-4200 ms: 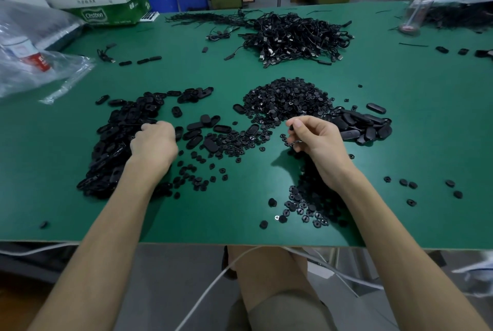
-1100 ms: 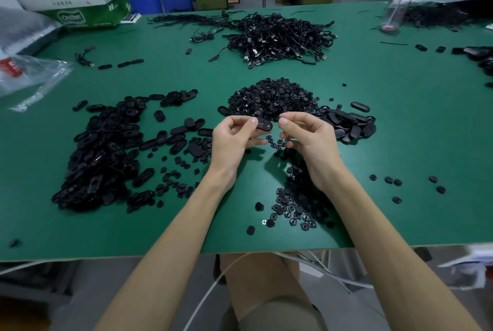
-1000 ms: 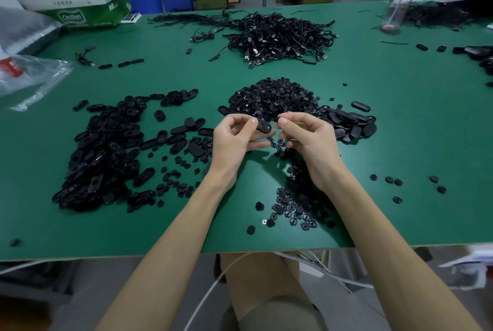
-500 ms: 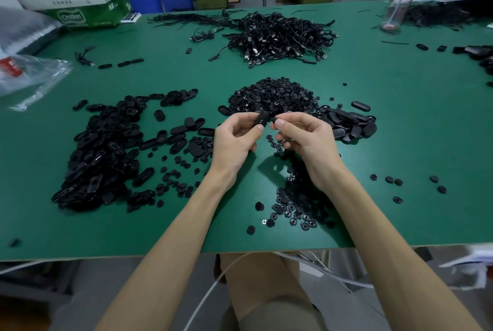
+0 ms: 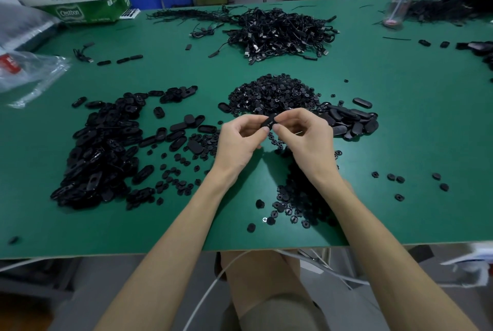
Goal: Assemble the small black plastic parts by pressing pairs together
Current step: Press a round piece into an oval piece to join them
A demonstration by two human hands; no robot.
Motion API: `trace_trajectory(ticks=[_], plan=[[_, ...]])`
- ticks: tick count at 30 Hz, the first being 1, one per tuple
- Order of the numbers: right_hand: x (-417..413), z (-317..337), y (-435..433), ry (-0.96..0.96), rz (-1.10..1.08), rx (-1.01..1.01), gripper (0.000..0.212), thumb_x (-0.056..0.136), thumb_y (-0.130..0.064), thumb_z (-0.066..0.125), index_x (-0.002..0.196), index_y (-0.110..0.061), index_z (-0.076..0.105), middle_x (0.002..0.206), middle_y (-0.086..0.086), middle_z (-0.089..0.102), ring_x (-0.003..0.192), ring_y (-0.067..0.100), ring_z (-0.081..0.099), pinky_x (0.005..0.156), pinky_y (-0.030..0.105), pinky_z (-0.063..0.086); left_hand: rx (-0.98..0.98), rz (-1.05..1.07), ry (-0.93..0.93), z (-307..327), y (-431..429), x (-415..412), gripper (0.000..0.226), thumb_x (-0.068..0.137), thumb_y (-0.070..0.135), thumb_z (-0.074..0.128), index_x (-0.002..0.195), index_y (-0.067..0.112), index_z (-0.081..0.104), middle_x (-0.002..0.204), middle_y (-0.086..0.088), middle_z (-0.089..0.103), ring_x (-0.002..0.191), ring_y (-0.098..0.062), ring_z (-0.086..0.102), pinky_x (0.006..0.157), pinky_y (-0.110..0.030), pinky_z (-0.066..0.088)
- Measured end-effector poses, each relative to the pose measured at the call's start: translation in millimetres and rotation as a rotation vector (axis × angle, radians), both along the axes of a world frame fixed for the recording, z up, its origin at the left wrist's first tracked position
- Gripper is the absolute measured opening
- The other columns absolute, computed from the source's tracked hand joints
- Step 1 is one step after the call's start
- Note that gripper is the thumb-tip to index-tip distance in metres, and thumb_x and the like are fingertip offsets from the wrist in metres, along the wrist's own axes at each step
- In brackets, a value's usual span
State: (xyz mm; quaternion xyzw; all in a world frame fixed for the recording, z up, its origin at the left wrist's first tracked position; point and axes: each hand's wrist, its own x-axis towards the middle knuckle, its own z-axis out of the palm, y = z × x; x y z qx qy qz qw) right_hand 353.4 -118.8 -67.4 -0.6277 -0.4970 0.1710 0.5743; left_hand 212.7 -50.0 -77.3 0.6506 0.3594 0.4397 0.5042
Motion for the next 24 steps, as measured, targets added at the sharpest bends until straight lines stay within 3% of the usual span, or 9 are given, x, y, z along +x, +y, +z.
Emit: trace_trajectory(ticks=[3,9,17,24], plan=[[-0.2,0.8,0.1,-0.047,-0.020,0.009,0.007,0.089,-0.010,0.076,0.091,-0.017,0.076,0.082,-0.010,0.074,0.075,0.002,0.066,0.073,0.012,0.049,-0.013,-0.006,0.008,0.4,-0.7,0.3,0.017,0.090,0.008,0.077,0.103,0.019,0.078,0.093,0.000,0.078,0.084,-0.008,0.071,0.065,-0.020,0.054],[0.5,2.5,-0.3,-0.051,-0.030,-0.012,0.007,0.091,-0.011,0.074,0.092,-0.017,0.077,0.083,-0.010,0.074,0.074,0.001,0.064,0.073,0.012,0.049,-0.015,-0.029,-0.010,1.7,-2.3,1.2,0.019,0.089,0.007,0.078,0.105,0.017,0.078,0.091,-0.007,0.079,0.085,-0.021,0.073,0.065,-0.024,0.054],[0.6,4.6,-3.5,-0.085,-0.026,-0.004,0.008,0.091,-0.013,0.074,0.090,-0.020,0.074,0.086,-0.002,0.070,0.078,0.008,0.063,0.073,0.022,0.050,-0.016,-0.055,-0.015,1.2,-1.8,0.8,0.016,0.092,0.009,0.076,0.106,0.017,0.077,0.092,-0.002,0.079,0.084,-0.014,0.074,0.065,-0.024,0.055],[-4.4,6.0,-3.0,-0.110,0.021,-0.017,0.014,0.093,-0.006,0.070,0.098,-0.015,0.080,0.101,-0.002,0.067,0.083,0.012,0.067,0.072,0.016,0.049,-0.007,0.002,-0.052,-2.2,1.5,0.8,0.008,0.094,0.009,0.073,0.101,0.012,0.076,0.084,0.002,0.076,0.075,-0.008,0.070,0.060,-0.022,0.052]])
